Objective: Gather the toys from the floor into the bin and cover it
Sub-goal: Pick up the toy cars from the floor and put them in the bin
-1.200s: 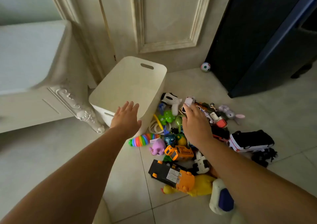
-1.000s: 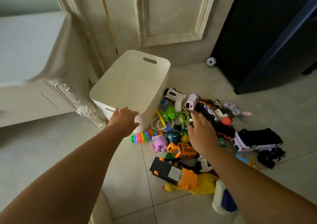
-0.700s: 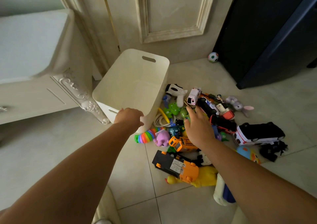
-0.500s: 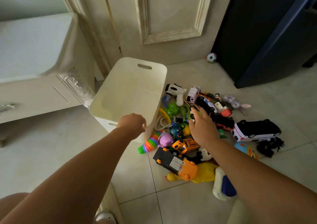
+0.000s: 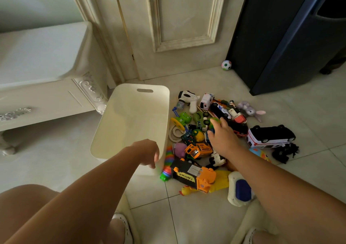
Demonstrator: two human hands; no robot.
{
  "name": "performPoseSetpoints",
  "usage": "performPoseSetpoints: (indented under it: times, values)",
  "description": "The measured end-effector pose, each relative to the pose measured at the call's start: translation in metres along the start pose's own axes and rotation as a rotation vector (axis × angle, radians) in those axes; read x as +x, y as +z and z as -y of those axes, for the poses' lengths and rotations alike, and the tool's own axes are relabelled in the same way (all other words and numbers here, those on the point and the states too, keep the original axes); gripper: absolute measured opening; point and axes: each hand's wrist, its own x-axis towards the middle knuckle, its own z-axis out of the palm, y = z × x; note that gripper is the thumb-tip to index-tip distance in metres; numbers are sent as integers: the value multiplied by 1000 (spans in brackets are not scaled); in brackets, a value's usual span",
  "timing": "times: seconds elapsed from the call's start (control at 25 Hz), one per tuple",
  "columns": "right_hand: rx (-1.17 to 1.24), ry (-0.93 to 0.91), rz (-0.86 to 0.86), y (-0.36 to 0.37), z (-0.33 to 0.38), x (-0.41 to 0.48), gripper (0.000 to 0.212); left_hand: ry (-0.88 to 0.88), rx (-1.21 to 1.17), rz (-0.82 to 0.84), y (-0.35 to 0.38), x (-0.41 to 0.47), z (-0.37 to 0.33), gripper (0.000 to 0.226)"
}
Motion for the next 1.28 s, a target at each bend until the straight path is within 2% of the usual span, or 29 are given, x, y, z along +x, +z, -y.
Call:
performPoseSetpoints:
  times: [0.08, 0.2, 0.28, 0.32, 0.36, 0.48, 0.56, 0.72, 0.84, 0.92, 1.08, 1.28]
  values:
    - [-18, -5, 13, 1, -1, -2, 55, 21, 15, 60, 4, -7, -10, 38]
    - [-16, 0, 49, 6, -5, -3, 56, 27, 63, 274, 7, -13, -26, 44]
    - [17, 28, 75, 9, -13, -2, 55, -22, -34, 406, -7, -11, -37, 42]
    - [36, 53, 82, 9, -18, -1, 55, -39, -90, 411, -18, -7, -44, 40]
    - [57, 79, 85, 9, -25, 0, 55, -37, -120, 358, -31, -1, -51, 40]
    - [120, 177, 61, 9, -55, 6, 56, 102, -59, -15, -63, 31, -88, 43]
    - [193, 278, 1, 9, -81, 11, 57, 208, -127, -129, -67, 57, -120, 39]
    - [479, 628, -185, 5, -146, 35, 62, 322, -310, -85, -51, 106, -172, 50]
    - [709, 969, -242, 16, -194, 58, 80, 329, -398, -103, -38, 140, -194, 51]
    - [839, 1119, -272, 29, -213, 75, 93, 309, -427, -86, -31, 160, -203, 49]
    - [861, 1237, -350, 38, -219, 109, 115, 317, -438, -50, -16, 185, -207, 47]
    - [682, 1214, -284, 42, -217, 142, 119, 309, -446, -32, -4, 203, -210, 47]
